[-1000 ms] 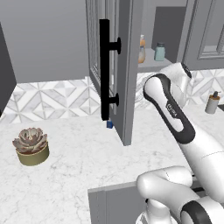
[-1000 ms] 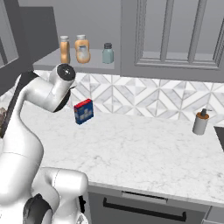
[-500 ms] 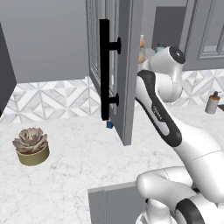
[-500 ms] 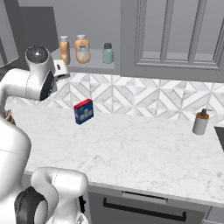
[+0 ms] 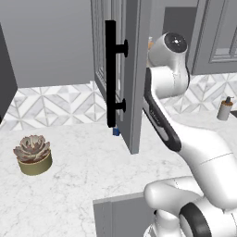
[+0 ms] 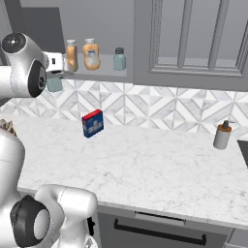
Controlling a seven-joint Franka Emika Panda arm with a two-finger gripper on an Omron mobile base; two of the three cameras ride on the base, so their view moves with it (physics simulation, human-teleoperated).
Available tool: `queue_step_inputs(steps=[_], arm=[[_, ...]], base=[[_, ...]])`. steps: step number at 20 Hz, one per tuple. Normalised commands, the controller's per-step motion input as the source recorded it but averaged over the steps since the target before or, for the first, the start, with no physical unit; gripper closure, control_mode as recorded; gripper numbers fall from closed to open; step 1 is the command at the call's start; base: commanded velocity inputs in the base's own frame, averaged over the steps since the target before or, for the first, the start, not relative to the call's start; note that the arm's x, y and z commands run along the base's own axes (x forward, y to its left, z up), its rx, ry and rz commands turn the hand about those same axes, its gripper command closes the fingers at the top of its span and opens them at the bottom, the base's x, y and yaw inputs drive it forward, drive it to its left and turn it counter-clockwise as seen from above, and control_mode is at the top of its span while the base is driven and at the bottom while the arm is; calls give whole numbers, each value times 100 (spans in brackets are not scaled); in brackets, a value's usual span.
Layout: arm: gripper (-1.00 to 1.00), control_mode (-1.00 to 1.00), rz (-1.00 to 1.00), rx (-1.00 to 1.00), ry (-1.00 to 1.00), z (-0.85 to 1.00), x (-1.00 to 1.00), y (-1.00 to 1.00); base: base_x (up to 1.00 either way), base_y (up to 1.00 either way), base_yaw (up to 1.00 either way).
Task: Put the shaker and condiment bottle from the counter next to their counterparts in the cabinet.
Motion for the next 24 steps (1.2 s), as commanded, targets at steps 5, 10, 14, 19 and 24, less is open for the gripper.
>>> queue_step_inputs(steps=[5,10,14,19,24], arm=[[100,-100,-20,5,-6,34,0,-24],[100,-100,-19,11,-6,32,0,-35],[100,-100,-14,16,-6,13,0,-43],[100,-100,-4,20,0,0,0,-35],[100,-100,0,2,3,7,7,-15]], base=[[0,0,0],[0,0,0],[0,0,0],[0,0,0],[0,0,0]])
